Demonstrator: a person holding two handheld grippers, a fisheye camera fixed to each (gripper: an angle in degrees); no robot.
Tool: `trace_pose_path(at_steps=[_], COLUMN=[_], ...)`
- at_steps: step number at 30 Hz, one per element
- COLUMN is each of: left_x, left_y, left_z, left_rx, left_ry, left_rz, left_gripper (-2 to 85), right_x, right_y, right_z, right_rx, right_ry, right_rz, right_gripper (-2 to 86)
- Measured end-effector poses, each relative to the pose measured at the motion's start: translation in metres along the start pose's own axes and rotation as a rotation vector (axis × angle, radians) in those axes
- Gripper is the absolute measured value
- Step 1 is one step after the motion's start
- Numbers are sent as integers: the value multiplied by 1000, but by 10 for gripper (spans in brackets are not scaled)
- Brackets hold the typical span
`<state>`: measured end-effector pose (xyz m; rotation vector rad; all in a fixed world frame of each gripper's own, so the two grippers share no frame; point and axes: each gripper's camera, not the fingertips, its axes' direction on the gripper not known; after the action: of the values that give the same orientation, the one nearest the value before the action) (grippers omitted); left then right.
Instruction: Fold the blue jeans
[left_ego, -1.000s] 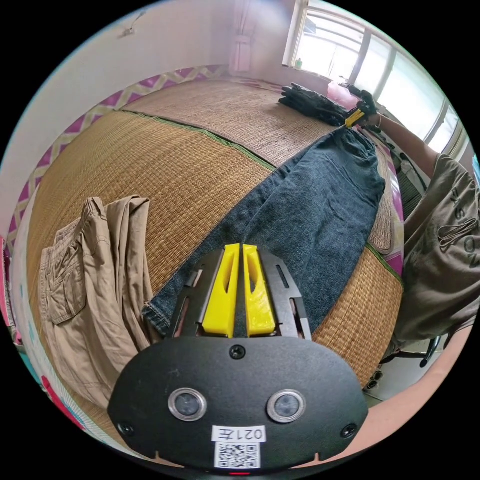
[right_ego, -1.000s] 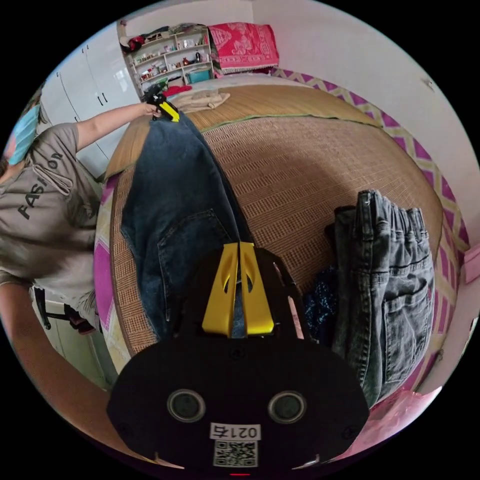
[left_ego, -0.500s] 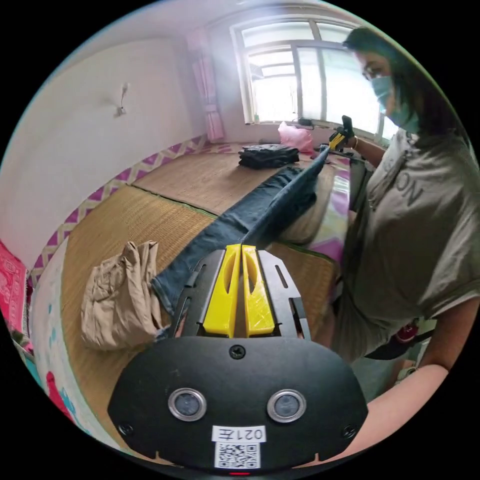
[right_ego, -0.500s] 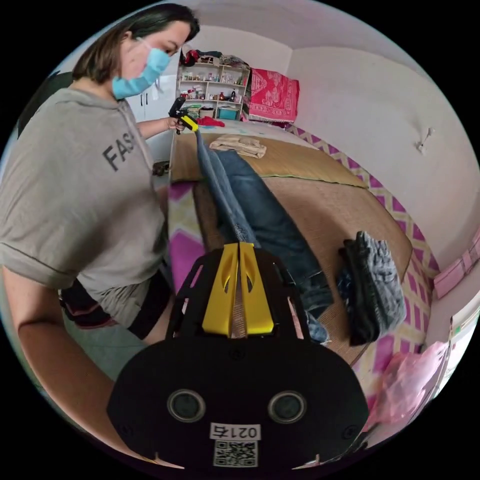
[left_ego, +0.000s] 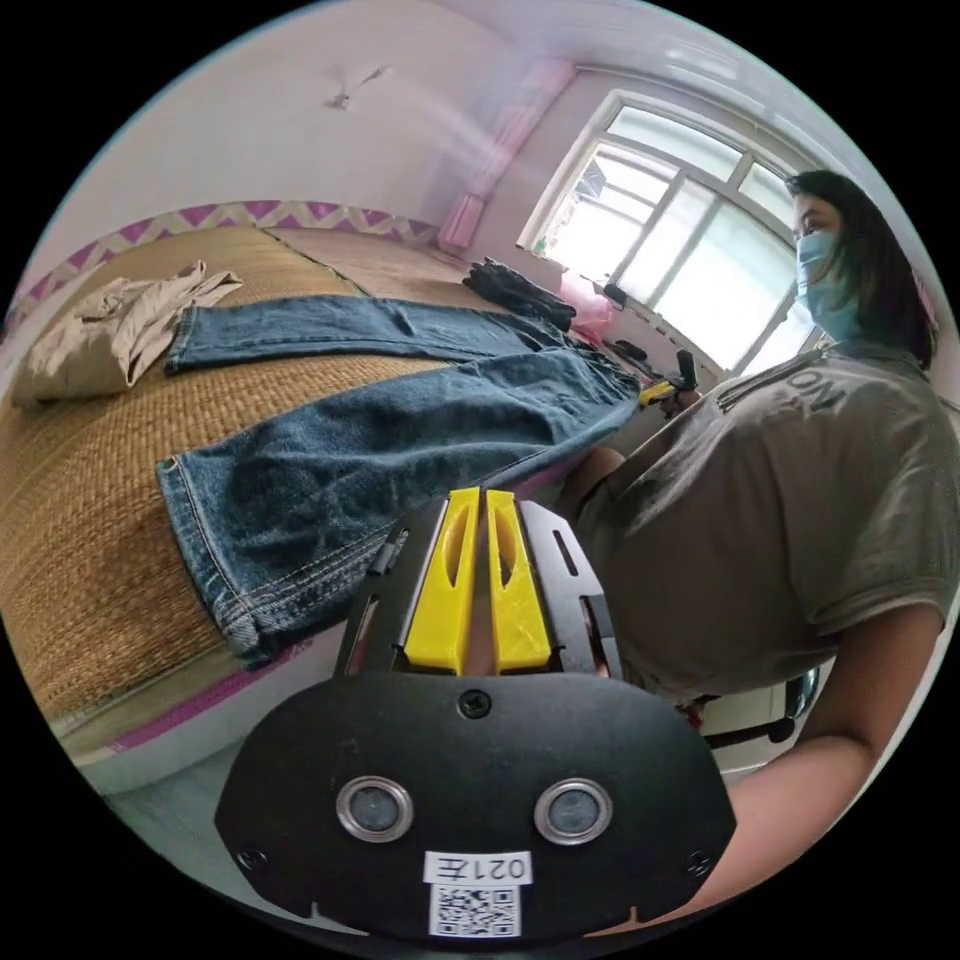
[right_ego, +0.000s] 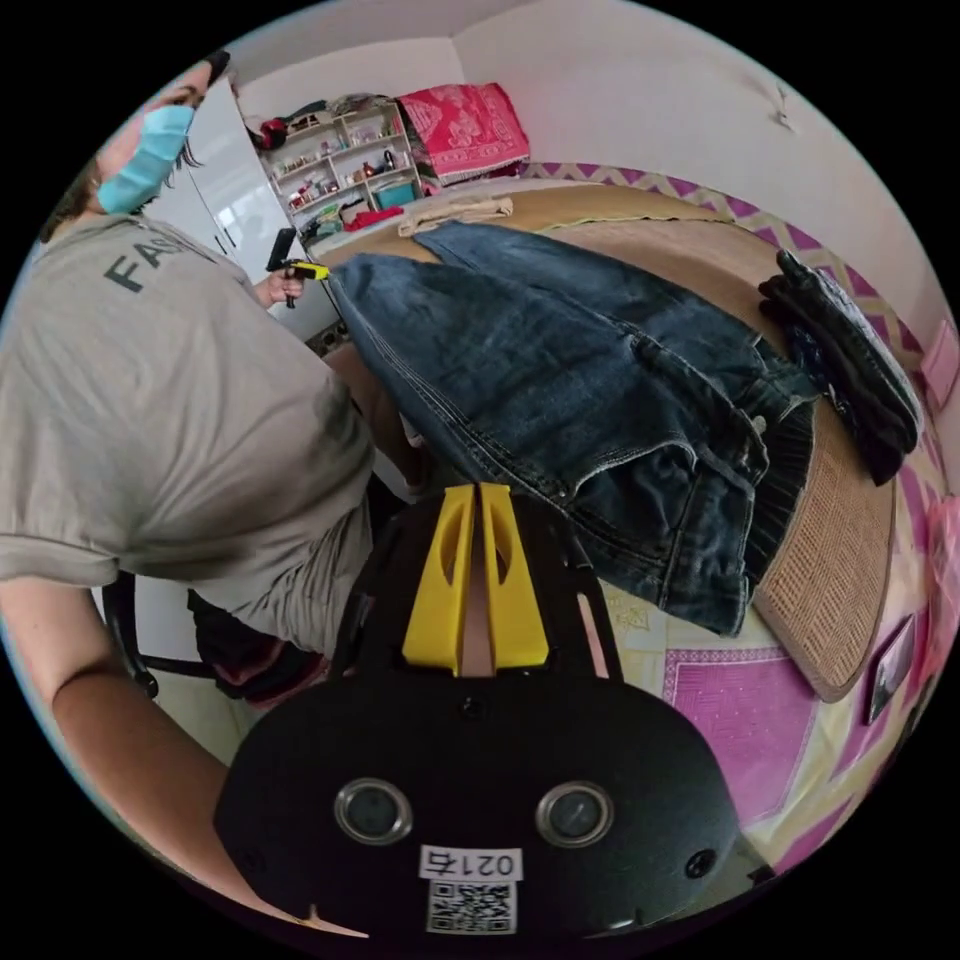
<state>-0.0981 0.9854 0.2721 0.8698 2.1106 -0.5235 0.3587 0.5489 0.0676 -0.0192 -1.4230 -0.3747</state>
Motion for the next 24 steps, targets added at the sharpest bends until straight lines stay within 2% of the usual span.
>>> trace_pose_path(at_steps=[3, 4, 5, 7, 11, 16, 19, 24], left_x=[-5, -9, -14, -46, -124, -190, -214, -242], left_y=[2, -3, -7, -30, -45, -31, -24, -39], left_z=[-46, -51, -50, -18, 58, 51, 51, 61], left_rx=[274, 314, 309, 179, -118, -60, -60, -78], left_ry=[-42, -101, -140, -278, -336, -109, -30, -12], left_rz=[-28, -34, -44, -125, -332, -509, -579, -641], left_gripper=[-9, -9, -9, -9, -9, -10, -10, -10], right_x=[7, 16, 27, 50, 104, 136, 142, 164], right_y=[11, 15, 13, 3, -16, -31, -45, -70], right_z=[-41, -51, -51, -39, 3, 34, 46, 55], right_rx=[262, 353, 367, 283, 132, -9, -44, -70], right_ry=[46, 119, 187, 246, 259, 350, 400, 401], right_rz=[36, 86, 125, 189, 332, 424, 388, 396], right_gripper=[18, 52, 72, 78, 68, 18, -2, -7])
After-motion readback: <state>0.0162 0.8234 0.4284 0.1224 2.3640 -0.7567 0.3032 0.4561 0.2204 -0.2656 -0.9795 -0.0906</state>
